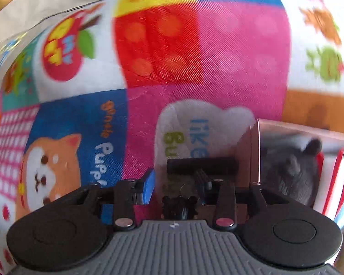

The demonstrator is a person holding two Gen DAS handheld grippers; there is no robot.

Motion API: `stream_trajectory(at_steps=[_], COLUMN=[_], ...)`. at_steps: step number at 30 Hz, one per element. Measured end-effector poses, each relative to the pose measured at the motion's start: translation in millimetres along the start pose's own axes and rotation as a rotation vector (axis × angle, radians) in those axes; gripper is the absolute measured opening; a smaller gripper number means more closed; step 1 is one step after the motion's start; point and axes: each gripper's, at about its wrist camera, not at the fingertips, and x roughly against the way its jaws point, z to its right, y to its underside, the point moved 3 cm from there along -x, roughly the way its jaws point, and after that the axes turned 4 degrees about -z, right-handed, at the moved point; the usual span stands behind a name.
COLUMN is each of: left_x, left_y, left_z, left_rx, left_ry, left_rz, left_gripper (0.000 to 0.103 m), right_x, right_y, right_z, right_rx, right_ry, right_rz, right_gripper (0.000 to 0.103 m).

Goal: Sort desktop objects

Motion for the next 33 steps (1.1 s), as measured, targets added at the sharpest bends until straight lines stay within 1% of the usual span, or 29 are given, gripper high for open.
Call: stream_trajectory(at_steps=[2,6,8,10,11,14,15,17,20,23,25,27,28,29,30,31,33], left_x=[-1.0,-1.2,-1.1,-0.3,0.0,1.5,1.9,1.9,1.2,0.4,0.1,-0.1,-0.2,-0.4,-0.7,-0.9,-1.3], left_y=[-0.4,-0.2,0.1,0.8,0.8,1.6,1.6,1.3,0.9,0.8,0.8,0.7,0.6,0.7,0.7,0.9,1.1], left_z=[-3.1,-5.5,-5.9,-6.2,-6.5,-5.7,-5.2,-4.9,-6.0,-6.3,-6.4,-6.1,-5.8,-5.4,-5.2,-5.1,-4.7], left_rx=[0.02,0.033,0.035,0.038,0.039,0.033,0.03,0.029,0.034,0.037,0.035,0.034,0.033,0.031,0.03,0.029,0.026], left_ry=[0.002,0.0,-0.002,-0.001,0.0,0.004,0.004,0.005,0.009,0.01,0.01,0.01,0.01,0.009,0.009,0.008,0.006], left_rz=[-0.009,-0.01,-0.01,-0.009,-0.007,0.0,0.002,0.003,0.001,-0.002,-0.002,-0.003,-0.004,-0.005,-0.006,-0.007,-0.009], left_gripper=[0.102,0.102,0.102,0.102,0.102,0.102,0.102,0.103,0.103,0.103,0.103,0.103,0.103,0.103,0.103,0.103,0.103], right_x=[-6.1,-14.0,-15.1,-17.0,-17.1,-15.7,-14.7,-10.9,-1.2,18.1,33.3,48.2,55.8,63.2,71.1,76.3,80.3], right_y=[-2.5,-8.3,-13.3,-18.8,-20.7,-20.0,-18.3,-12.2,-1.7,8.3,17.0,29.2,33.9,37.5,42.5,48.3,50.9], right_z=[6.5,8.3,6.0,2.9,1.0,-2.5,-2.8,-2.4,-2.3,-3.2,-3.1,-8.1,-12.7,-12.1,-9.5,-11.0,-11.7], right_rx=[-0.091,-0.204,-0.231,-0.223,-0.208,-0.139,-0.119,-0.081,-0.022,0.032,0.076,0.154,0.214,0.254,0.278,0.305,0.356], right_ry=[-0.003,0.044,0.077,0.105,0.118,0.142,0.142,0.135,0.096,0.041,-0.02,-0.105,-0.163,-0.197,-0.198,-0.178,-0.11], right_rz=[-0.004,0.037,0.061,0.071,0.074,0.096,0.1,0.096,0.073,0.07,0.052,0.012,-0.012,-0.009,0.017,0.047,0.094], right_gripper=[0.036,0.036,0.037,0.038,0.038,0.028,0.026,0.023,0.02,0.019,0.019,0.019,0.019,0.019,0.021,0.022,0.022])
